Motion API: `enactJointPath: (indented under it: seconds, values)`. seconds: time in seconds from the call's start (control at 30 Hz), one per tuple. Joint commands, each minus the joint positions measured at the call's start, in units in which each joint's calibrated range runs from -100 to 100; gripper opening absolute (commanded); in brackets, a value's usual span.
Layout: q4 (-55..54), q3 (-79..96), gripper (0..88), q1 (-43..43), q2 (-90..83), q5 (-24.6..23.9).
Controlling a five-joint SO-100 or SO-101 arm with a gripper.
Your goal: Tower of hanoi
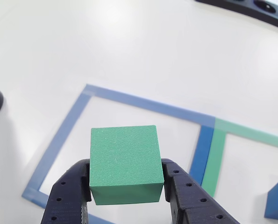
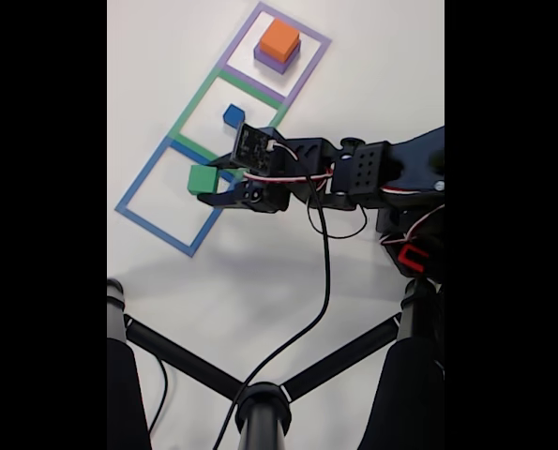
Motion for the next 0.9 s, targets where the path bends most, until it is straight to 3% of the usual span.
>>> enactJointPath:
  seconds: [0.0, 0.23, 0.87]
  values:
    - [-12.5, -1.3, 6.7, -0.5, 9.7, 1.2]
    - [-23.8, -7.2, 7.0, 0.9, 25.6, 1.2]
    - [-32.3, -14.9, 11.2, -0.2, 40.9, 1.2]
